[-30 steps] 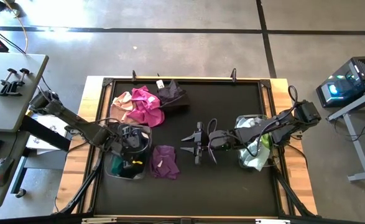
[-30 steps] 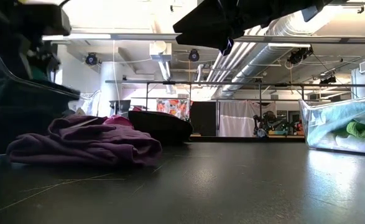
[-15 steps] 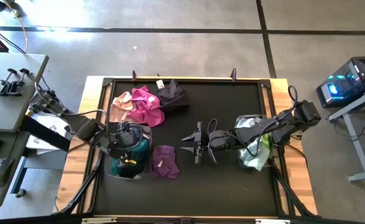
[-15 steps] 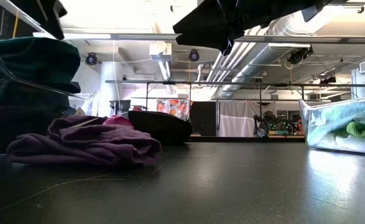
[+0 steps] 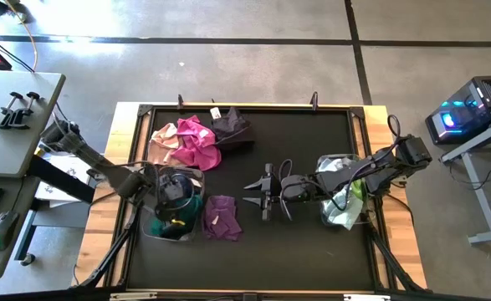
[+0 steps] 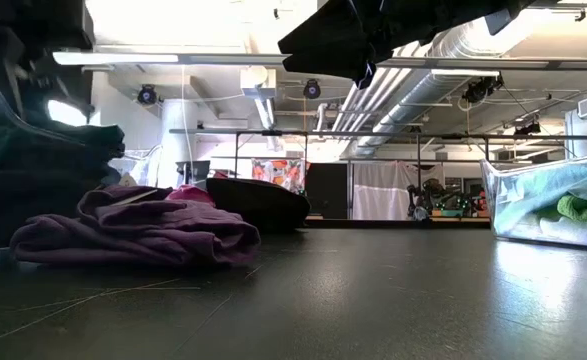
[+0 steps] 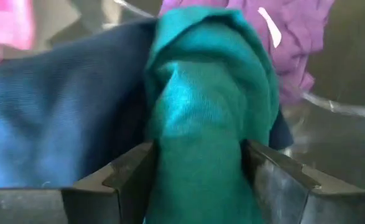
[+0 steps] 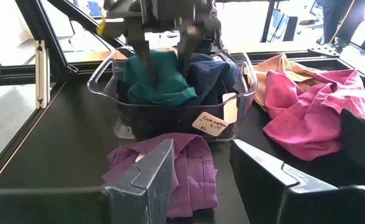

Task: Sort towels by color in basket
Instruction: Put the dark green towel into the left transparent bin

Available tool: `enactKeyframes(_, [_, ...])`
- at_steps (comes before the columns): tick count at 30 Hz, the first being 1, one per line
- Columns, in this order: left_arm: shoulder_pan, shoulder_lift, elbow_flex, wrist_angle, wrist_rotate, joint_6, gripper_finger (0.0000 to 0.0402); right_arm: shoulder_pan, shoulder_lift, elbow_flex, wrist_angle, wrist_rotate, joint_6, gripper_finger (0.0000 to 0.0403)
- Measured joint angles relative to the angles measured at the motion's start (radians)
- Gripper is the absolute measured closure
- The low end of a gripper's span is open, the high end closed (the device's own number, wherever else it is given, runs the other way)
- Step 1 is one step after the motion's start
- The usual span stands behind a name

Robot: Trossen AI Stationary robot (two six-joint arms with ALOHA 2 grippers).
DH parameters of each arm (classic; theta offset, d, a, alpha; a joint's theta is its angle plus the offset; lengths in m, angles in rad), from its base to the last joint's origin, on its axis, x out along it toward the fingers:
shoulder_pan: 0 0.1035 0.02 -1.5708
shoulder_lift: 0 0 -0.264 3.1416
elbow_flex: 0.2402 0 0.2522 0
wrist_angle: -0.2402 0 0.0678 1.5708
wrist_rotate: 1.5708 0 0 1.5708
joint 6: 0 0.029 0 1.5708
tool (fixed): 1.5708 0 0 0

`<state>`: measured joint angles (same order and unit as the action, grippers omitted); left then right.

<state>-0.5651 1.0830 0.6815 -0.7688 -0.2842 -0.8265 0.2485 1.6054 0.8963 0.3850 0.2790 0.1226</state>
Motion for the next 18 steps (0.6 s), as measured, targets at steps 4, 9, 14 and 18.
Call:
enactKeyframes(4, [0.032,-0.001,-0.065,0.095,0.028,-0.002,0.0174,0.0,0.0,0.0,0.0,0.0,0.0,0.0245])
enactKeyframes(9, [0.05,-0.017,0.022,-0.021,0.036,0.004,0.0174,0.0,0.0,0.0,0.0,0.0,0.004,0.0245])
enactKeyframes(14, [0.049,-0.037,0.113,-0.036,0.063,0.125,0.0174,0.0,0.0,0.0,0.0,0.0,0.005,0.0245])
enactKeyframes(18, [0.049,-0.064,0.149,-0.056,-0.007,0.13,0.0174,0.0,0.0,0.0,0.0,0.003,0.0,0.0245])
